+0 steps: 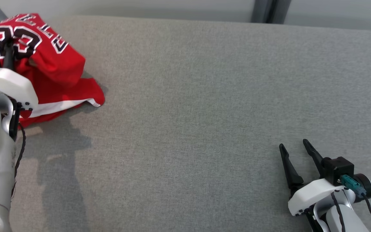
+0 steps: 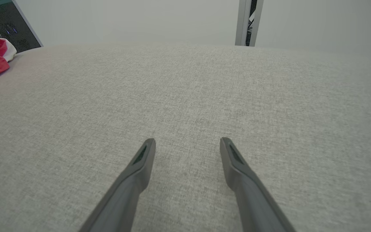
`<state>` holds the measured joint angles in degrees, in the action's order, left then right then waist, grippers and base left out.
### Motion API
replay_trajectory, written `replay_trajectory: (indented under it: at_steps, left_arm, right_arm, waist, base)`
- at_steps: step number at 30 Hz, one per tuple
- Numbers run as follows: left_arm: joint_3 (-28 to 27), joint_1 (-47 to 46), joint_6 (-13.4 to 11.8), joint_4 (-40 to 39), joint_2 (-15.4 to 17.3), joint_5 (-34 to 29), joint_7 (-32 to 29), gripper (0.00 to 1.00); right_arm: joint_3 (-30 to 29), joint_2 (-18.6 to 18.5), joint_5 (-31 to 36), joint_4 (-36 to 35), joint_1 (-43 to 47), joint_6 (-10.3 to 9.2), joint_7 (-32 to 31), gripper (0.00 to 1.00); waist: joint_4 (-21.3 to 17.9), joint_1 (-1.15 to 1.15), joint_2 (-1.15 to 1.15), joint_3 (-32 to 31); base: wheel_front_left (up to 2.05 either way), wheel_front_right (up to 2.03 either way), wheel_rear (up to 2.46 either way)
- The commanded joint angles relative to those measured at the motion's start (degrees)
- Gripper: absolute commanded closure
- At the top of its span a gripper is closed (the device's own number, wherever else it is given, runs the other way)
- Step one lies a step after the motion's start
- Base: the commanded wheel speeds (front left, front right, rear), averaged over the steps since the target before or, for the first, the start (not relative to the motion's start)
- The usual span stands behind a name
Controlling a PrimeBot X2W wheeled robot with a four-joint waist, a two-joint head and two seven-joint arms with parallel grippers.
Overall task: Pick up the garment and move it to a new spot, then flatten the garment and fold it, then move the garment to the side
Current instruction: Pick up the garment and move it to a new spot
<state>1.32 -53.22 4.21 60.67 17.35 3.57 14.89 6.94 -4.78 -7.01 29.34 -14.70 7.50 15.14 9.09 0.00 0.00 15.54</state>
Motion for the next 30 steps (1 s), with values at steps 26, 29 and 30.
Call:
replay_trajectory:
  at_steps: [26, 29, 30]
  left_arm:
    - [26.0, 13.3, 2.3, -20.8, -14.2, 14.8, 0.3, 1.0]
    - [30.3, 16.1, -0.4, -22.9, -14.3, 17.2, 0.3, 1.0]
    - [31.1, 16.9, -1.3, -23.5, -14.3, 17.5, 0.3, 1.0]
  right_arm:
    - [-1.2, 1.7, -2.6, 0.4, 4.4, -0.02, 0.0, 0.0]
    - [-0.9, 1.7, -2.7, 0.4, 4.5, -0.02, 0.0, 0.0]
    - [-0.8, 1.7, -2.9, 0.4, 4.6, -0.02, 0.0, 0.0]
  waist:
    - [-14.4, 0.0, 0.0, -7.0]
    - [-14.9, 0.0, 0.0, -7.1]
    - [-15.0, 0.0, 0.0, -7.1]
  base:
    - [0.0, 0.0, 0.0]
    - [0.0, 0.0, 0.0]
    - [0.0, 0.0, 0.0]
